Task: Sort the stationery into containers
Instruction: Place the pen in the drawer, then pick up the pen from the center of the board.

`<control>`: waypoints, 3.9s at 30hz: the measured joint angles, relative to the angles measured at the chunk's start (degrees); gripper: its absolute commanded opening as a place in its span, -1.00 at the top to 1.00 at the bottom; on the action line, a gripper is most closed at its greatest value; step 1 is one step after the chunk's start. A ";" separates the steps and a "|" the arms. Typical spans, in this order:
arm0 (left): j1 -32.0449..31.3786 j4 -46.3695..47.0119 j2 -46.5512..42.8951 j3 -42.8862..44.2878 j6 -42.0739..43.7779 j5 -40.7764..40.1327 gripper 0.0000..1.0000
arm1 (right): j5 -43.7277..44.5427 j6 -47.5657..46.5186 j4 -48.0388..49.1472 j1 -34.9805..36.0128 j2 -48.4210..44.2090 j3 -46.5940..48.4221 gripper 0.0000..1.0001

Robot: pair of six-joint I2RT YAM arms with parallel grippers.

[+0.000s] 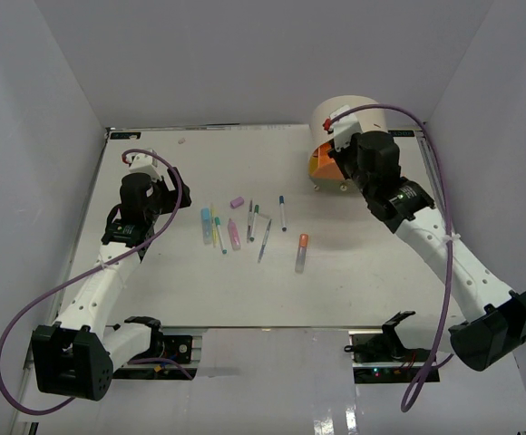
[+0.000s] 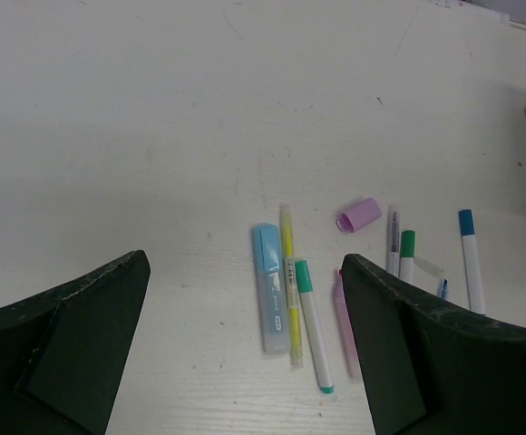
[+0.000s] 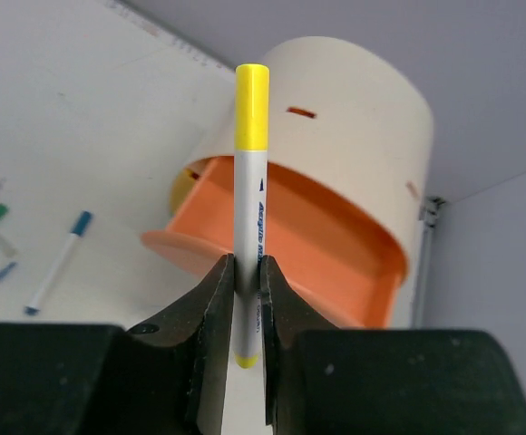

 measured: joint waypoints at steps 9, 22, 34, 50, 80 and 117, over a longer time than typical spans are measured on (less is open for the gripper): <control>0.00 0.00 0.20 0.00 0.02 0.00 -0.96 | -11.76 -20.65 1.49 -8.83 0.28 0.00 0.85; 0.00 0.00 0.33 0.00 0.04 -0.02 -0.96 | -13.88 -26.60 1.92 -12.26 5.33 0.00 0.85; 0.00 0.00 0.33 0.00 0.04 0.00 -0.96 | -12.41 -27.93 3.93 -12.76 5.60 -1.38 0.76; 0.00 0.00 0.37 0.00 0.04 0.00 -0.96 | -10.86 -27.74 5.84 -13.70 5.57 -2.32 0.14; 0.00 -0.02 0.61 0.00 0.07 0.02 -0.96 | -8.72 21.42 1.16 10.32 16.11 2.58 -0.63; 0.00 -0.09 0.61 0.00 -0.42 1.31 -0.96 | -5.42 40.22 -8.61 4.26 49.51 15.98 0.11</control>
